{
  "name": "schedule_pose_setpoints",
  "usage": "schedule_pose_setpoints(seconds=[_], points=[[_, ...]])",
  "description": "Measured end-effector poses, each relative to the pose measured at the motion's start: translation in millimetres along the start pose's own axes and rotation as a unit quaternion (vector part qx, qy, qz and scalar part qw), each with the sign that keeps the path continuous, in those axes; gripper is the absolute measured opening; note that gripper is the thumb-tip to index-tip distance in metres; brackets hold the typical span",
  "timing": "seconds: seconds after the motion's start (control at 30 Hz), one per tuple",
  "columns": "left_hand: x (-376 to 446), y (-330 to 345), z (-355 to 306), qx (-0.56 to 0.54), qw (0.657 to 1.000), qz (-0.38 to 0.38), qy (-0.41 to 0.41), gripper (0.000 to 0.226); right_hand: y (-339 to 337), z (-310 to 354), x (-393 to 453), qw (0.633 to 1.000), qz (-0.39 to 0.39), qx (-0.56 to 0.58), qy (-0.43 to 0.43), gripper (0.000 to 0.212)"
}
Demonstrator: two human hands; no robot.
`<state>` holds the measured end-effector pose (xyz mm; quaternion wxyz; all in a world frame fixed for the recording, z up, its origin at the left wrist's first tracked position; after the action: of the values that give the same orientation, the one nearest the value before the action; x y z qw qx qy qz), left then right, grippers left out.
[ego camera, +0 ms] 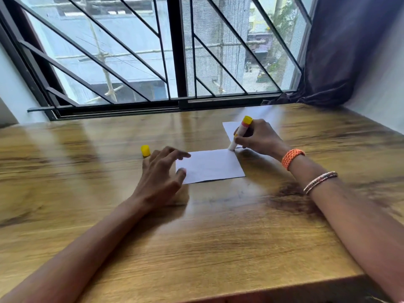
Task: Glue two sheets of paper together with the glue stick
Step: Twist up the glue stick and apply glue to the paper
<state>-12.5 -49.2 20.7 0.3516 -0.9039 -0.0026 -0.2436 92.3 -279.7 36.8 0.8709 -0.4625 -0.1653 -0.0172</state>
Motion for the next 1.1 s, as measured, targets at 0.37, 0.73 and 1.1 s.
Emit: schedule_pose_setpoints(seconds=[0.37, 0.73, 1.1], points=[[54.9, 86.8, -26.0, 0.21, 0.966, 0.145, 0.043, 0.037, -3.0, 3.2, -0.4, 1.0, -0.011, 0.003, 0.009, 0.004], [45.1, 89.3, -24.6, 0.219, 0.963, 0.156, 0.036, 0.056, -2.4, 3.4, -11.9, 1.0, -0.014, 0.001, 0.004, 0.007], [48.7, 87.1, -33.8, 0.163, 0.973, 0.158, 0.048, 0.051, -6.7, 8.1, -10.9, 1.0, -0.018, 0.0, 0.0, 0.01]])
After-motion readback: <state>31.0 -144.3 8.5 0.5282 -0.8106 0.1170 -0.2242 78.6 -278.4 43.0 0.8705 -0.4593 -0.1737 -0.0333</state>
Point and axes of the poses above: each hand's wrist, its own x-axis towards the middle knuckle, its own y-axis out of the palm, z = x × y, the point moved 9 cm from there along x, towards the middle knuckle, and after that the axes turned 13 degrees about -x, right-handed, at the moved point
